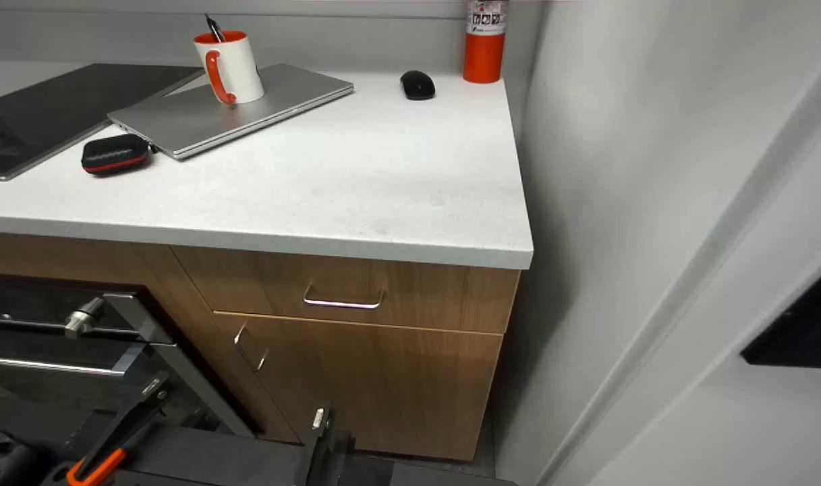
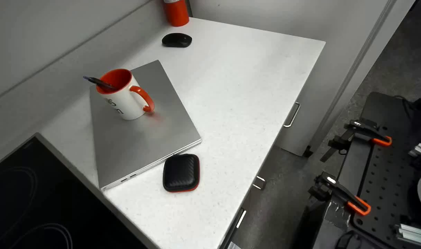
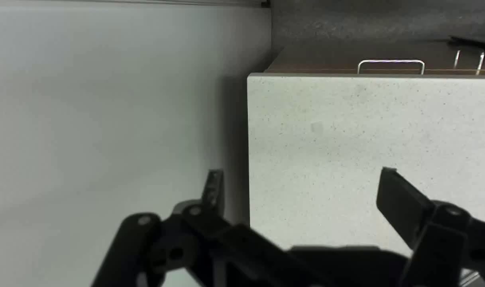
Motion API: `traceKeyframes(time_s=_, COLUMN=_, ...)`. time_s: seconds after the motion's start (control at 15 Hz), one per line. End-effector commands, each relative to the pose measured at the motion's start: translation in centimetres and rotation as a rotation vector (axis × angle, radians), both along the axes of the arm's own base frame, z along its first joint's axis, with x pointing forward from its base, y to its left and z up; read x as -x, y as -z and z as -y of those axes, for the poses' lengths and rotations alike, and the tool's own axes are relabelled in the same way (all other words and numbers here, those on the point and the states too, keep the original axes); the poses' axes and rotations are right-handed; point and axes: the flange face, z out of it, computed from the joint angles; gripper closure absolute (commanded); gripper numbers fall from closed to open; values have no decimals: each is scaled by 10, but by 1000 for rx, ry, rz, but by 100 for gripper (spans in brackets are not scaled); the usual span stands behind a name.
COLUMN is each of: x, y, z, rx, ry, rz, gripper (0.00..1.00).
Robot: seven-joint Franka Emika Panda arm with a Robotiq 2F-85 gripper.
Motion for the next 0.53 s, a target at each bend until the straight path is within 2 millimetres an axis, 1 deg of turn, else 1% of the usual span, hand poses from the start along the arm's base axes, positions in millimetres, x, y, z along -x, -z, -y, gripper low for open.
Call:
traceKeyframes(time_s=0.0, x=0, y=-1, z=0, rx=-1, ry=1, rz=-1, gripper=0)
traceKeyframes(time_s=0.2, x=0, y=-1, z=0, rx=-1, ry=1, rz=-1, gripper=0)
traceKeyframes(time_s=0.27, x=-3, y=0, z=-2, rx=-18, ry=-14, rz=8, gripper=0)
traceKeyframes(time_s=0.4, x=-16, y=10, z=-20, rx=-83, ry=-67, rz=40, gripper=0)
traceKeyframes(time_s=0.47, x=-25, y=13, z=-30, rx=-135, ry=-86, rz=86, gripper=0)
